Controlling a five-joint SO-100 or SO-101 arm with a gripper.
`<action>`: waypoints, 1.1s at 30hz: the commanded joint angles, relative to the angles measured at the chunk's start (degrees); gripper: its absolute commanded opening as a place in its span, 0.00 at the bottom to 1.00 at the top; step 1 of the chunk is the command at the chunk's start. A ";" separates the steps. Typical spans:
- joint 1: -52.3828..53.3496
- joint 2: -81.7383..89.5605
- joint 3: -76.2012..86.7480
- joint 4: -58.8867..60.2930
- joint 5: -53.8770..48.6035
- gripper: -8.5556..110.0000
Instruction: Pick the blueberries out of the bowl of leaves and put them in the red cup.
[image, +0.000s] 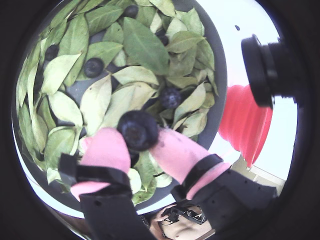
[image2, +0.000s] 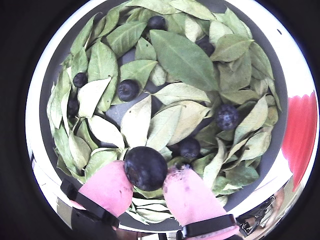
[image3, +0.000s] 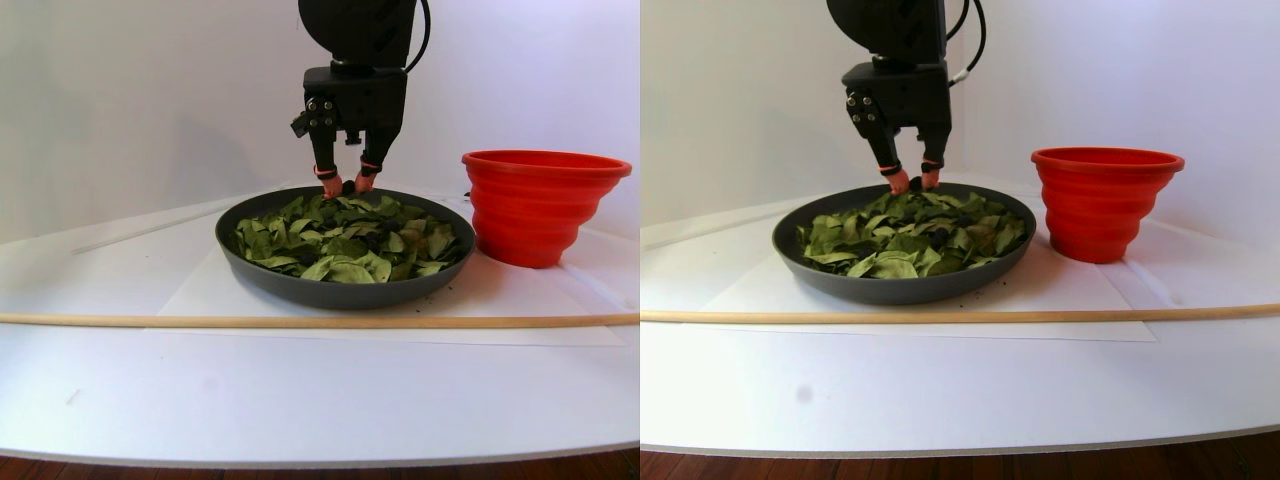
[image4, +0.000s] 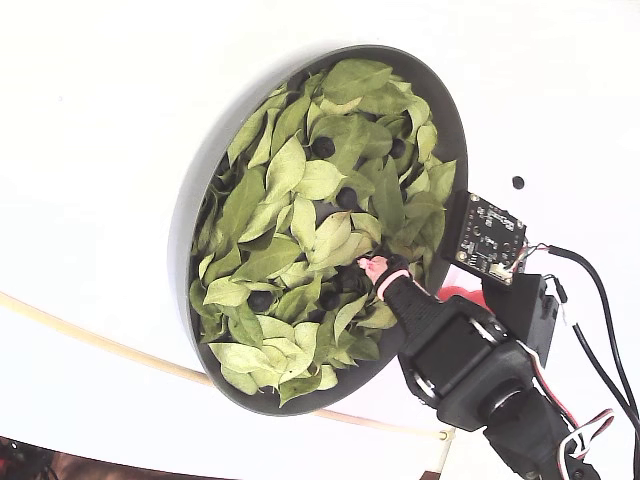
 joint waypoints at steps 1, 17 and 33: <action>1.76 7.29 -0.26 1.23 -0.44 0.15; 8.44 13.71 -0.97 8.70 -2.55 0.15; 14.15 20.04 -2.64 14.68 -4.31 0.15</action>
